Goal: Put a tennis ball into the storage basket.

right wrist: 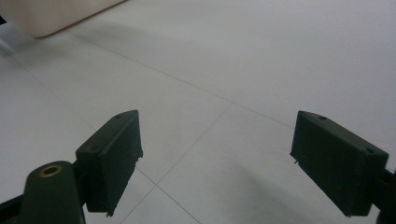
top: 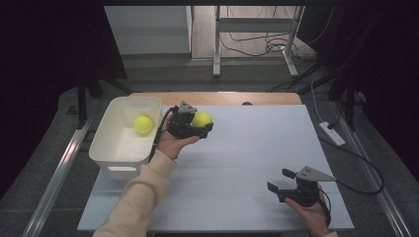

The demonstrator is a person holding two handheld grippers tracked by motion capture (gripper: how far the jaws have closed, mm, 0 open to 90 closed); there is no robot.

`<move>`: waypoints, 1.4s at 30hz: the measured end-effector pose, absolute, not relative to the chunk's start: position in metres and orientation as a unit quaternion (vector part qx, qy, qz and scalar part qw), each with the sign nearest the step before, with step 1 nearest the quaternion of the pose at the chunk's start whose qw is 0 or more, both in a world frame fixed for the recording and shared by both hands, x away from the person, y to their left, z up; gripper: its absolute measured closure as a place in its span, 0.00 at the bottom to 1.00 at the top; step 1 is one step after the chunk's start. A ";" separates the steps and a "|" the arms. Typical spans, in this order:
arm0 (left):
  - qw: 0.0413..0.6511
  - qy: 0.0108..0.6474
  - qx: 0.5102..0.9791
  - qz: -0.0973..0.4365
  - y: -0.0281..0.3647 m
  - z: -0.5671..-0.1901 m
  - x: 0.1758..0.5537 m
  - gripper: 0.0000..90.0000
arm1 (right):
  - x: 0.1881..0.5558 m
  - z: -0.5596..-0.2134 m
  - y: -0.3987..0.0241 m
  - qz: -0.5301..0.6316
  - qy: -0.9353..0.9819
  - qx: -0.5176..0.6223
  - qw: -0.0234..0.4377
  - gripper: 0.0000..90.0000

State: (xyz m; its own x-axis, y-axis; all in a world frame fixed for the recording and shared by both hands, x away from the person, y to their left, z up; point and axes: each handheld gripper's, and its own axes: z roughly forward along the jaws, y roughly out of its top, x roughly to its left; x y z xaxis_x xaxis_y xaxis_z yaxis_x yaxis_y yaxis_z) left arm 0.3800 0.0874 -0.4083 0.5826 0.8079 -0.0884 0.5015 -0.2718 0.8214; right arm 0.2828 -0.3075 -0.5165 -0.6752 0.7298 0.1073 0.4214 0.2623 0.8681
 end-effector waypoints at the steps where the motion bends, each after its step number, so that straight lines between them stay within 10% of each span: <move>1: 0.433 0.421 0.777 0.177 0.088 -0.408 0.379 0.29 | 0.283 -0.517 -0.307 0.482 0.778 0.370 0.160 0.18; 42: 0.458 0.412 0.764 0.190 0.105 -0.383 0.359 0.29 | 0.283 -0.516 -0.307 0.483 0.777 0.371 0.160 0.18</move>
